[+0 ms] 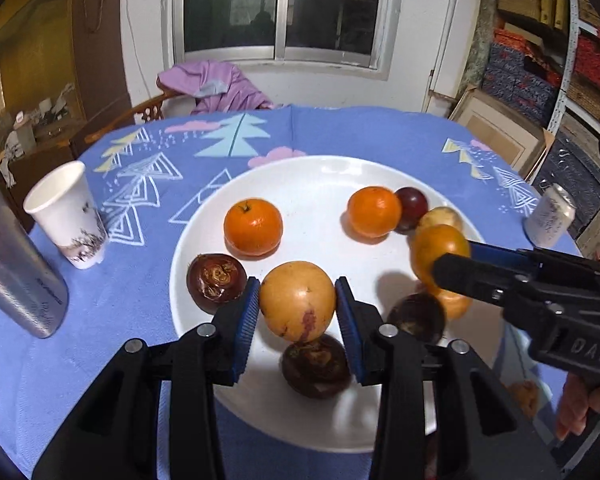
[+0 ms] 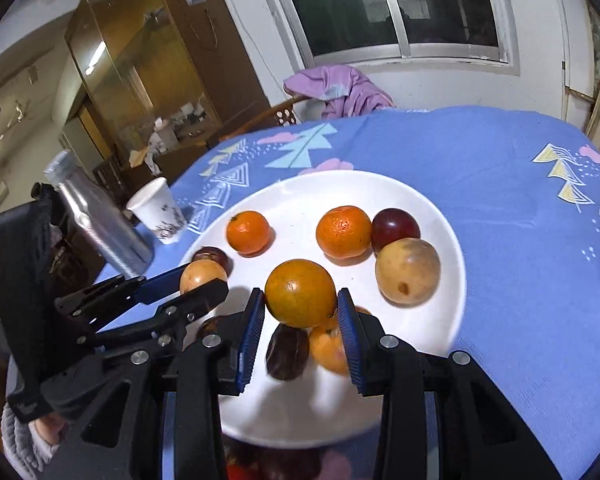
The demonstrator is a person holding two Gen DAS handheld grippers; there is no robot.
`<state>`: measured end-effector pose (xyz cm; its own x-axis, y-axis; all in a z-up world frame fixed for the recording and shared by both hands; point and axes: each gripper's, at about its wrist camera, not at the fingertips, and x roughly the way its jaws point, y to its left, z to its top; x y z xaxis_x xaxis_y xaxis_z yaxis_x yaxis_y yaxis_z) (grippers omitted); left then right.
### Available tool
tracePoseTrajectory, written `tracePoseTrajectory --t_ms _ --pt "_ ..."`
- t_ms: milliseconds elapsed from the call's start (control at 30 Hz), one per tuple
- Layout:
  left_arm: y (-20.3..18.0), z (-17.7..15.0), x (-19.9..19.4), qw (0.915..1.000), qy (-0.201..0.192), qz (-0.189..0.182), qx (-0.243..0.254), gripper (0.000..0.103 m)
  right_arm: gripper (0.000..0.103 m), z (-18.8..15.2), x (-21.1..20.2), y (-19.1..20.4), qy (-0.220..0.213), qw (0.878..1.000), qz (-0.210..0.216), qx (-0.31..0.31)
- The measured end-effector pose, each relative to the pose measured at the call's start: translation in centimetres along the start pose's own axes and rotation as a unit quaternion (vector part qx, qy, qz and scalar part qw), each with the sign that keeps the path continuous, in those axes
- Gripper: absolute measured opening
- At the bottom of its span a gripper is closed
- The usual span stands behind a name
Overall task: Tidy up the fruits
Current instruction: 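Carry both fruits over the white plate and open both grippers, then move both open grippers back to the fruit cluster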
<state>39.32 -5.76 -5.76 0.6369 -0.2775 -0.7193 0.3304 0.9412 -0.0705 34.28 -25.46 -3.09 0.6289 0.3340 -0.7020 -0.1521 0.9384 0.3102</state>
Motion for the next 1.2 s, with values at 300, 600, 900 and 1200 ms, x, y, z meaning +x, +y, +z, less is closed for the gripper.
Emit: tracePoseTrajectory --t_ms 300,600,900,1200 --pt "0.7 -1.1 0.1 0.9999 -0.001 -0.006 -0.014 0.053 0.043 0.4 -0.6 -0.3 -0.01 1.0 -0.006 0.012" --pt "-0.3 -6.9 -7.8 0.9997 -0.023 -0.005 0.011 0.064 0.055 -6.5 -10.3 -0.4 -0.05 0.999 -0.01 -0.011" --pt "-3.9 -14.5 -12.3 0.9973 -0.031 0.009 0.066 0.067 0.056 -15.9 -14.3 -1.3 -0.057 0.998 -0.012 -0.009" --pt "-6.8 -16.2 -12.9 0.994 -0.036 0.025 0.101 0.086 0.057 -17.8 -13.3 2.5 -0.015 0.997 -0.009 -0.08"
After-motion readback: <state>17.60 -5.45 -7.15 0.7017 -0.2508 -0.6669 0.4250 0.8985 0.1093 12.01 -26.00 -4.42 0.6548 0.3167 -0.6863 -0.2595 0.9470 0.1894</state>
